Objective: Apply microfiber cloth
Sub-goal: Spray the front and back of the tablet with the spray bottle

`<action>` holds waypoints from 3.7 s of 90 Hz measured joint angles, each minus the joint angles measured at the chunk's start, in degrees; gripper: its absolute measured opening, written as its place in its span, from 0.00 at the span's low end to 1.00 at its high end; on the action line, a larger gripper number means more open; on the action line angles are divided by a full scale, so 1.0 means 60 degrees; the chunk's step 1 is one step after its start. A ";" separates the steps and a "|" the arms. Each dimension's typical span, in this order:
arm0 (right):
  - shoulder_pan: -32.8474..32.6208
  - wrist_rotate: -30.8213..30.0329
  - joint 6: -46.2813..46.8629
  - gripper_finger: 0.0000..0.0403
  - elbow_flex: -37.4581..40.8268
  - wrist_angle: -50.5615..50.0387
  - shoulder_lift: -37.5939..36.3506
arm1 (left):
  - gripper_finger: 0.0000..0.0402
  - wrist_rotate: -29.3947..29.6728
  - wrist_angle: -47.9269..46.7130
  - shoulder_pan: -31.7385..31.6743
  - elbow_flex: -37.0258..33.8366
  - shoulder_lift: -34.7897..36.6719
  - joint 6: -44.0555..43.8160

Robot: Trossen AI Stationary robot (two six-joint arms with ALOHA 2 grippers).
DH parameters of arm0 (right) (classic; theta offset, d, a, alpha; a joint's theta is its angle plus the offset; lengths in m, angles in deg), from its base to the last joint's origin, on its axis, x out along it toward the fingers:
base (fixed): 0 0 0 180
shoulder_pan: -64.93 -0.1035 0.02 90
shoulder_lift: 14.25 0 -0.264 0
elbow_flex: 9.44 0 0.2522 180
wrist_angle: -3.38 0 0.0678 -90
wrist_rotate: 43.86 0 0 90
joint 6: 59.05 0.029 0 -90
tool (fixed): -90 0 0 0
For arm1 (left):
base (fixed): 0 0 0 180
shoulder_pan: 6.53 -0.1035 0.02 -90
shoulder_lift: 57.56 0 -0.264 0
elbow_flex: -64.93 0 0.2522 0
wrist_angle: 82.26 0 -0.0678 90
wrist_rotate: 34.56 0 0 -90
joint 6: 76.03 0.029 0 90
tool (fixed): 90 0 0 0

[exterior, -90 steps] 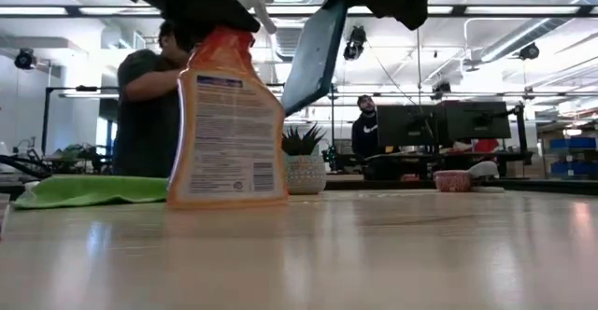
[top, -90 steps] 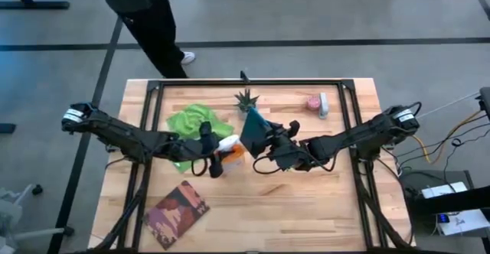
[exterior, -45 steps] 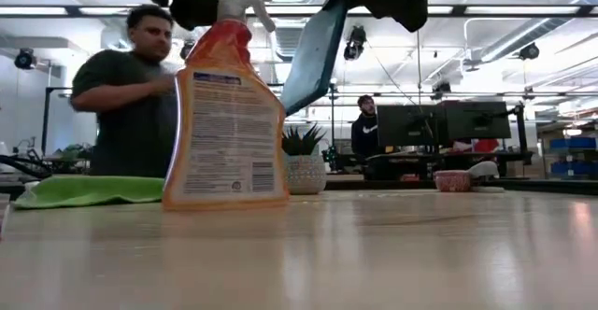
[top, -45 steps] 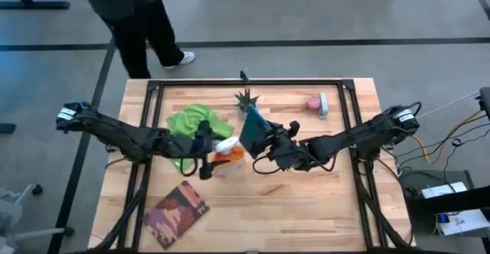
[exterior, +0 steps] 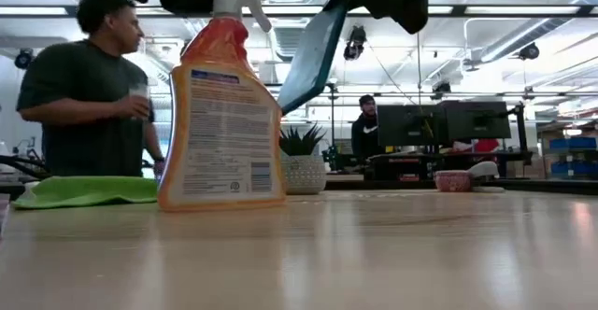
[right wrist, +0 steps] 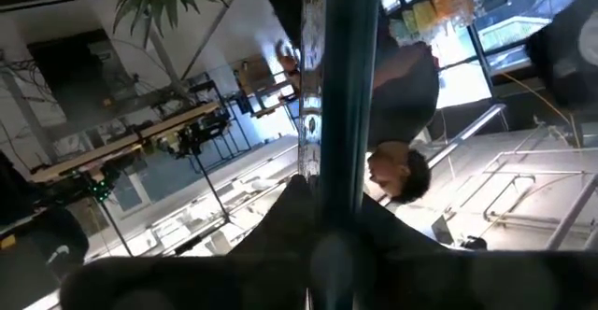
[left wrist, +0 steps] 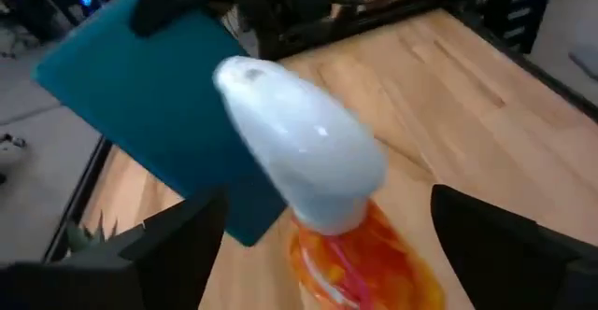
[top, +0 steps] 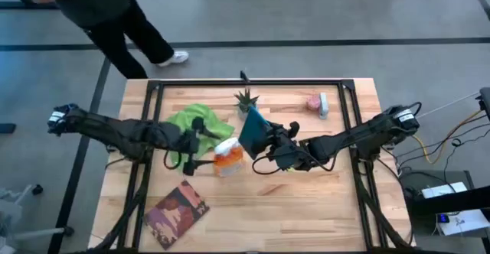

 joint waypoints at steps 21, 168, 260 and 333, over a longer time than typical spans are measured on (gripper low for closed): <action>0.0042 0.0000 -0.0011 0.01 0.0000 -0.0009 0.0004 | 0.87 -0.4881 0.1304 -0.3065 -0.0803 -0.0289 -0.0088; 0.0521 0.0073 0.0409 0.01 0.0015 -0.0290 0.0011 | 0.87 -0.9867 0.4308 -0.3612 0.0670 -0.4459 0.2124; 0.0499 0.0076 -0.0575 0.01 -0.0036 -0.0214 0.0011 | 0.87 -0.9557 0.5346 -0.3332 0.0667 -0.5147 0.1469; -0.0580 -0.0497 -0.0999 0.01 -0.0452 -0.1243 -0.0028 | 0.87 -0.9546 0.5041 -0.3332 0.0667 -0.5137 0.0502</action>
